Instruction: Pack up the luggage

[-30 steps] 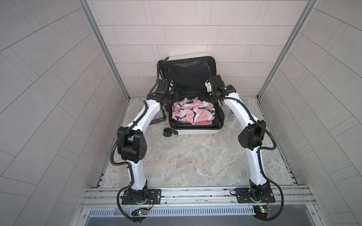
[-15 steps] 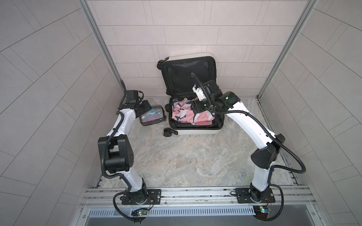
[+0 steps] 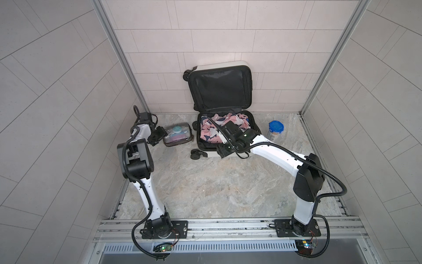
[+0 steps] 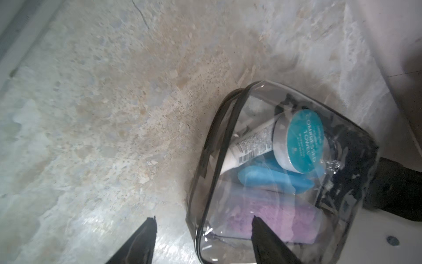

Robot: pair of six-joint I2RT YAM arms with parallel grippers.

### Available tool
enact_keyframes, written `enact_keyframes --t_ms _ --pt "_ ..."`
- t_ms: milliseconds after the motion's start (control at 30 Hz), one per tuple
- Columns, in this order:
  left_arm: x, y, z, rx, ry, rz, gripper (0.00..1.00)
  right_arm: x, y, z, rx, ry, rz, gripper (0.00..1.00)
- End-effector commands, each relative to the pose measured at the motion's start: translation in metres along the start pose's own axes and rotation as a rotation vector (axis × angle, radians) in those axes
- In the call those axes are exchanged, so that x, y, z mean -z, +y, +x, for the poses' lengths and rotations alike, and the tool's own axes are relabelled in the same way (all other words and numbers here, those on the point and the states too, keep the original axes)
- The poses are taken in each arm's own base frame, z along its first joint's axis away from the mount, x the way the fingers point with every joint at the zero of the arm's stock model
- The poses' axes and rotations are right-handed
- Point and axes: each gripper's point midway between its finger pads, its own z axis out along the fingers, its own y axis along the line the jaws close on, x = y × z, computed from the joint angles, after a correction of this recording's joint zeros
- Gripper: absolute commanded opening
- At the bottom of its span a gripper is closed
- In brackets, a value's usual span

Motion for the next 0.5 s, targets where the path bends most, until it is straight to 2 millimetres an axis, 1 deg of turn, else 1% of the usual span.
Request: enact_keyframes --t_ms 0,67,200,233,333,367,433,467 --pt "-0.002 -0.011 -0.006 -0.015 0.002 0.069 0.71 -0.005 0.006 -0.007 -0.029 -0.031 -0.019 0.66" --pt "-0.008 -0.014 -0.007 -0.004 -0.005 0.101 0.71 -0.007 0.005 -0.007 -0.031 -0.026 -0.016 0.66" --pt "-0.026 -0.011 -0.004 0.015 0.008 0.113 0.69 -0.011 0.005 -0.01 -0.031 -0.017 -0.013 0.66" --pt "-0.03 -0.009 -0.003 0.022 0.017 0.113 0.66 -0.012 0.005 -0.01 -0.031 -0.015 -0.011 0.66" --pt "-0.039 -0.006 0.0 0.034 0.027 0.114 0.5 -0.014 0.005 -0.011 -0.032 -0.007 -0.006 0.66" --pt "-0.04 -0.006 0.001 0.035 0.026 0.118 0.43 -0.016 0.005 -0.01 -0.035 -0.004 -0.004 0.66" --pt "-0.042 -0.005 0.003 0.038 0.026 0.122 0.34 -0.017 0.005 -0.01 -0.041 -0.002 -0.004 0.66" --pt "-0.041 -0.004 0.002 0.041 0.023 0.124 0.28 -0.018 0.005 -0.01 -0.043 -0.001 -0.006 0.65"
